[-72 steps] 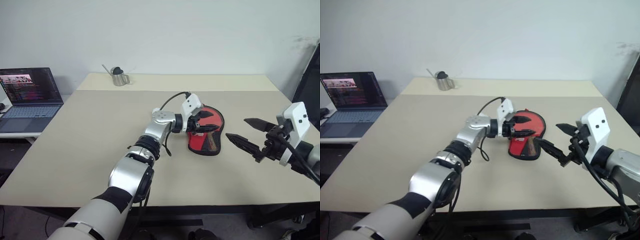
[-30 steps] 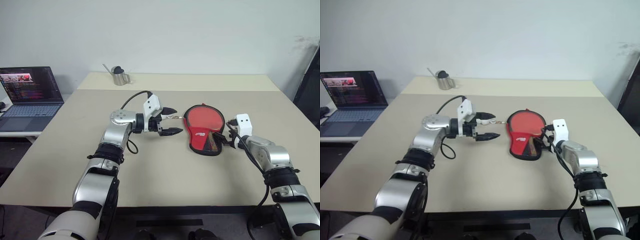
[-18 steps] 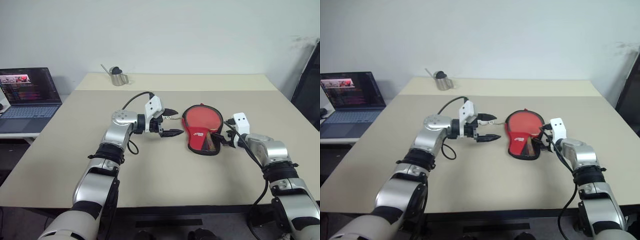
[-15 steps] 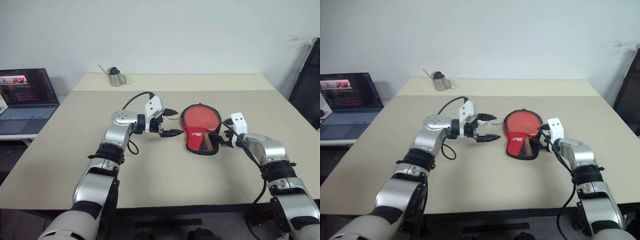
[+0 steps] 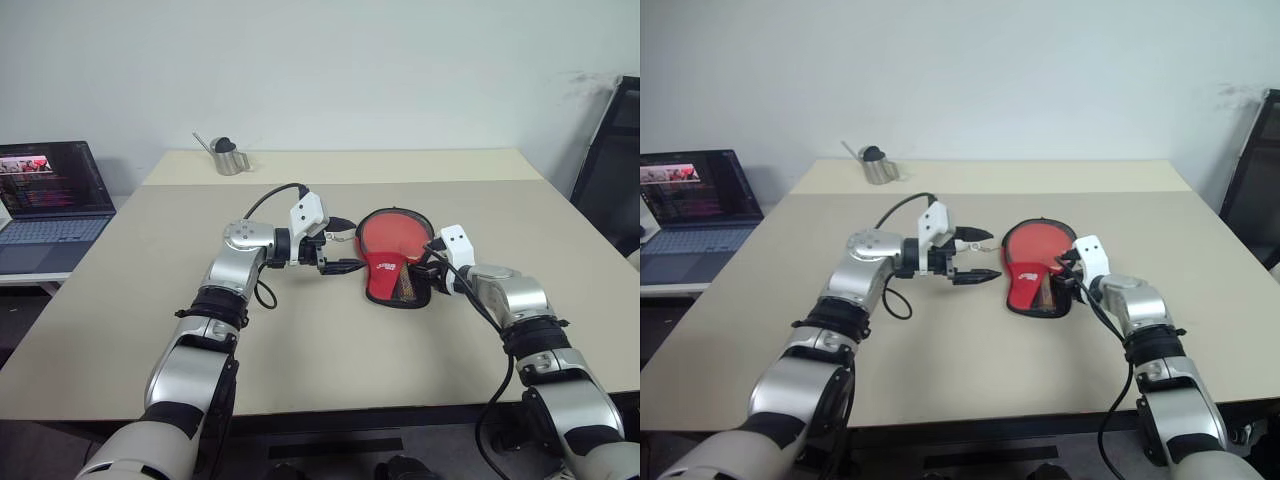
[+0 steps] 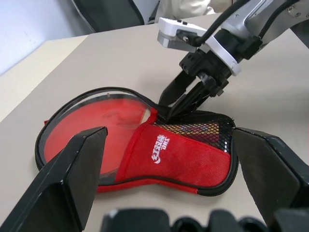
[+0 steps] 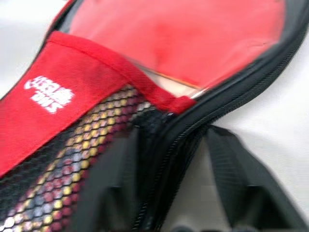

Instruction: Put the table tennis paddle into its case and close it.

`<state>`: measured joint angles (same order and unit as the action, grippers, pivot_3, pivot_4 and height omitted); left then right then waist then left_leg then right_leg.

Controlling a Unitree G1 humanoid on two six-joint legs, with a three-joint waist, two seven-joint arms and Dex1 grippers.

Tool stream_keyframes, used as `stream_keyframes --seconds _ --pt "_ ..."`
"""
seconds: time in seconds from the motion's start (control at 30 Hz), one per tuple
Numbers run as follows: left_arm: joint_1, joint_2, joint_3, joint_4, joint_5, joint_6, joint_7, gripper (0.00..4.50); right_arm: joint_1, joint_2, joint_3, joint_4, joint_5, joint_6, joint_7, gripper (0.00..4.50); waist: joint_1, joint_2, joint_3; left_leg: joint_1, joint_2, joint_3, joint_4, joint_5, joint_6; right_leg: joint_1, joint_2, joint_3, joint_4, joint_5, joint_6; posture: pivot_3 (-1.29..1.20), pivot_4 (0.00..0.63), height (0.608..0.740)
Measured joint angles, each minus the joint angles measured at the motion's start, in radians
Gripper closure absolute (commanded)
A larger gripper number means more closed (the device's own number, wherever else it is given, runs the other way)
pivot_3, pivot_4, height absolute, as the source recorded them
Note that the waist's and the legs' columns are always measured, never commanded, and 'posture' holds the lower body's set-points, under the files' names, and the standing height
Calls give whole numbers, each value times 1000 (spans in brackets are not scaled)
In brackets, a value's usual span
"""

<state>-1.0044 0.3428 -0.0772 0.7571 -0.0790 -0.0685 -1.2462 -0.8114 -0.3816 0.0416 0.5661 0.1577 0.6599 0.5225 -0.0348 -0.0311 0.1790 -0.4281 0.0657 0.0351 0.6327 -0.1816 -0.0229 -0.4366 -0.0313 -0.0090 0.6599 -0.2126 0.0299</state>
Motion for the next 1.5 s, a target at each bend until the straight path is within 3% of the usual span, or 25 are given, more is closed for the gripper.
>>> stream_keyframes --seconds 0.13,0.17,0.47,1.1,1.5 --pt "7 7 0 0 0 2 -9 0 0 8 -2 0 -14 4 -3 4373 0 0 0 1 0 0 0 1 1 0 0 0 2 0 -1 0 150 740" --pt "10 12 0 1 -1 7 -14 0 0 10 -3 -1 -14 5 -4 4490 0 0 0 1 0 -1 0 1 1 0 1 0 2 0 -1 0 150 740" --pt "62 133 -5 22 -2 60 -152 0 81 35 -39 -175 -2 97 -24 4490 2 0 0 -1 1 -2 -3 1 1 -3 2 -1 1 -2 -5 0 150 740" --pt "159 205 -69 -185 -79 203 -295 0 259 96 -23 -627 118 396 -34 4490 1 0 0 -2 5 -3 -3 1 1 -5 7 -1 3 -3 -8 0 150 740" --pt "239 359 -234 -332 -221 231 -299 0 409 97 -36 -929 222 579 -68 4490 4 0 0 -3 6 -3 -3 1 1 -5 7 -2 2 -7 -14 0 150 740"
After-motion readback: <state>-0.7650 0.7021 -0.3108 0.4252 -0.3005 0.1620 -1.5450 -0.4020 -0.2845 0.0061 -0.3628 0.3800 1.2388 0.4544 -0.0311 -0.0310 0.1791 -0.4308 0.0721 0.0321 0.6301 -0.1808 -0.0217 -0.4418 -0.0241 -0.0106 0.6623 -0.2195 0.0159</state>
